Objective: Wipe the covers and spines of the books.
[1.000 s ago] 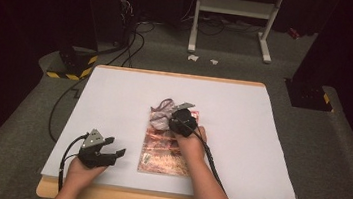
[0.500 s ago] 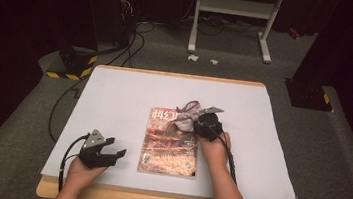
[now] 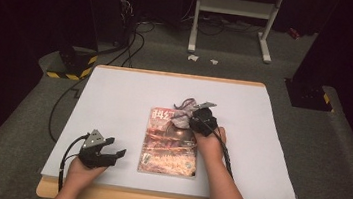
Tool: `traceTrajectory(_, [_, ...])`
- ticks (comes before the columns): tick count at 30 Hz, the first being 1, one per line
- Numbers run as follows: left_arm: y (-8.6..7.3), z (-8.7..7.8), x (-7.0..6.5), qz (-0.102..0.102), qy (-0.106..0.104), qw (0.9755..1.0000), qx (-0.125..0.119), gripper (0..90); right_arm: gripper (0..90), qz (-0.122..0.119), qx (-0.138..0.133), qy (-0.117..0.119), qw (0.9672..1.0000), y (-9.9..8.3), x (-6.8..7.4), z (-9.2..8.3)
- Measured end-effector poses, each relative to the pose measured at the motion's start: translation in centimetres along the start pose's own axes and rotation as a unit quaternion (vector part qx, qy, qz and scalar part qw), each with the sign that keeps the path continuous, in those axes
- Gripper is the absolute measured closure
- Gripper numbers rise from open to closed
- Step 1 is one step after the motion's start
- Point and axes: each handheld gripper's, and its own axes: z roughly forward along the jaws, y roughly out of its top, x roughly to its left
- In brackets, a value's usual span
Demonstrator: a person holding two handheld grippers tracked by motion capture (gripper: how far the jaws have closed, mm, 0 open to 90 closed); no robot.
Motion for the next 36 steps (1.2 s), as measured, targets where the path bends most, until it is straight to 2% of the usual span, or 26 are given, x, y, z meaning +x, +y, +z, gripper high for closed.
traceTrajectory(6, [0.0, 0.0, 0.0, 0.000, -0.003, 1.0000, 0.000, 31.7, 61.0, -0.023, -0.002, 0.016, 0.9996, 1.5, 3.0, 1.3])
traceTrajectory(12, [0.0, 0.1, -0.1, -0.003, -0.006, 1.0000, -0.001, 31.6, 61.1, -0.035, -0.004, 0.031, 0.9989, 2.8, 5.3, 2.4])
traceTrajectory(24, [-0.1, 0.2, -0.2, 0.000, -0.011, 0.9999, 0.000, 31.6, 61.0, -0.062, -0.001, 0.057, 0.9965, 5.8, 10.8, 4.6])
traceTrajectory(26, [0.0, 0.2, -0.2, -0.001, -0.012, 0.9999, 0.000, 31.6, 61.1, -0.070, -0.001, 0.056, 0.9959, 6.1, 11.2, 4.8])
traceTrajectory(28, [0.0, 0.1, -0.1, -0.002, -0.011, 0.9999, -0.002, 31.6, 61.0, -0.068, 0.000, 0.058, 0.9960, 6.2, 11.4, 4.9])
traceTrajectory(36, [-0.1, 0.0, -0.2, 0.000, -0.011, 0.9999, 0.000, 31.6, 60.5, -0.051, 0.001, 0.065, 0.9966, 5.7, 9.7, 4.7])
